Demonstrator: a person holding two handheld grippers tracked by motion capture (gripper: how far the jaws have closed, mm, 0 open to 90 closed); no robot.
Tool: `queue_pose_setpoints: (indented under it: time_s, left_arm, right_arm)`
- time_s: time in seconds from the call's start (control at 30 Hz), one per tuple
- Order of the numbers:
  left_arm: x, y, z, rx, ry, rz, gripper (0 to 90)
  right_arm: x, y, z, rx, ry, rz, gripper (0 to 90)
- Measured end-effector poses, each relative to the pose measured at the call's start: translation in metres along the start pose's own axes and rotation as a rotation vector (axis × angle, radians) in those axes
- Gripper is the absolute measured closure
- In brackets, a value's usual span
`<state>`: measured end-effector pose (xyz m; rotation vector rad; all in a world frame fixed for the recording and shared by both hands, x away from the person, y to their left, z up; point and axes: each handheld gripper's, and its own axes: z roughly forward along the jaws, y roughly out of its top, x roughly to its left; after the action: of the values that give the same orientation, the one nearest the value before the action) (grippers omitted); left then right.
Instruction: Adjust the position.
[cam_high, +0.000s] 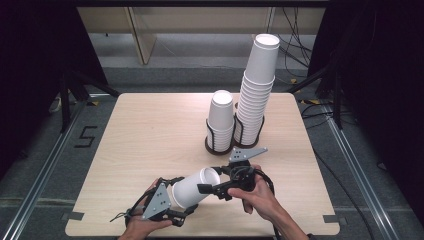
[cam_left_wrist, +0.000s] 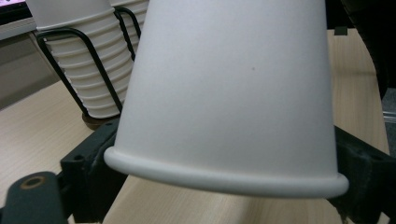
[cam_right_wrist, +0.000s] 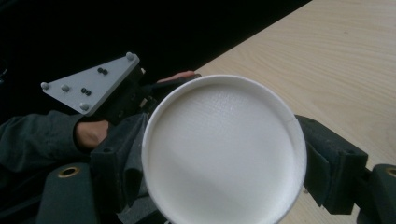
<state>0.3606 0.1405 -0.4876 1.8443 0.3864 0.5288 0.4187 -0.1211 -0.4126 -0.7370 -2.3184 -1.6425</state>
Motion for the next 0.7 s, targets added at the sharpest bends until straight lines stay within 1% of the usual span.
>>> queue_pose_setpoints:
  time_s: [0.03,0.07,0.1,0.13,0.17,0.2,0.23,0.27,0.3,0.33,0.37,0.4,0.43,0.47,0.5,0.53,0.57,0.6,0.63,0.67,0.7]
  left_arm:
    - [0.0,0.0,-0.001,0.009,-0.005,0.007,12.8]
    - [0.001,0.0,-0.001,0.012,-0.006,0.009,13.7]
    - [0.001,0.001,-0.001,0.017,-0.008,0.012,13.7]
    - [0.001,0.001,-0.001,0.024,-0.011,0.017,14.3]
    - [0.002,0.001,-0.001,0.033,-0.01,0.027,14.3]
    - [0.001,0.001,-0.001,0.039,-0.013,0.025,14.6]
    - [0.001,0.001,-0.001,0.049,-0.019,0.03,14.8]
    - [0.001,0.001,-0.001,0.05,-0.025,0.03,15.0]
    - [0.001,0.001,-0.001,0.065,-0.026,0.036,15.2]
    - [0.001,0.001,0.0,0.086,-0.032,0.041,15.2]
    - [0.001,0.0,0.0,0.097,-0.029,0.05,15.3]
    - [0.001,0.0,0.0,0.118,-0.032,0.062,15.2]
    - [0.001,0.0,0.001,0.13,-0.036,0.062,15.2]
    - [0.001,-0.001,0.002,0.141,-0.04,0.059,15.3]
    - [0.001,0.0,0.002,0.16,-0.05,0.057,15.3]
    - [0.001,-0.001,0.003,0.175,-0.052,0.068,15.3]
    - [0.001,-0.001,0.003,0.194,-0.052,0.072,15.3]
    - [0.0,-0.001,0.003,0.208,-0.057,0.08,15.3]
    - [-0.001,0.0,0.003,0.228,-0.071,0.083,15.3]
    - [-0.002,0.0,0.004,0.237,-0.072,0.096,15.3]
    - [-0.004,0.001,0.004,0.25,-0.075,0.099,15.4]
  right_arm:
    - [-0.001,0.0,0.0,0.003,-0.001,-0.007,23.8]
    - [-0.001,0.0,-0.001,0.02,-0.005,-0.006,23.6]
    - [-0.001,0.0,-0.001,0.02,-0.005,-0.006,23.6]
    - [-0.003,-0.001,-0.001,0.025,0.007,-0.016,23.5]
    - [-0.003,-0.001,-0.001,0.025,0.007,-0.016,23.5]
    - [-0.002,0.0,-0.001,0.038,-0.011,-0.019,23.4]
    - [-0.002,0.0,-0.001,0.049,-0.009,-0.02,23.2]
    - [-0.002,-0.001,-0.002,0.058,-0.019,-0.034,22.6]
    - [-0.002,0.0,-0.002,0.069,-0.023,-0.034,21.6]
    - [-0.002,0.0,-0.003,0.075,-0.029,-0.043,20.7]
    - [-0.003,0.001,-0.003,0.085,-0.033,-0.054,19.2]
    - [-0.001,0.001,-0.005,0.096,-0.046,-0.053,18.3]
    - [-0.001,0.002,-0.006,0.107,-0.059,-0.074,17.7]
    - [-0.001,0.003,-0.007,0.124,-0.076,-0.116,17.4]
    - [0.001,0.004,-0.009,0.142,-0.09,-0.145,17.2]
    - [0.002,0.005,-0.009,0.156,-0.107,-0.161,16.9]
    - [0.004,0.005,-0.01,0.184,-0.115,-0.18,16.8]
    - [0.007,0.005,-0.01,0.21,-0.129,-0.218,17.1]
    - [0.008,0.005,-0.009,0.227,-0.133,-0.256,17.7]
    - [0.012,0.005,-0.008,0.274,-0.163,-0.302,17.6]
    - [0.018,0.004,-0.007,0.33,-0.181,-0.341,18.2]
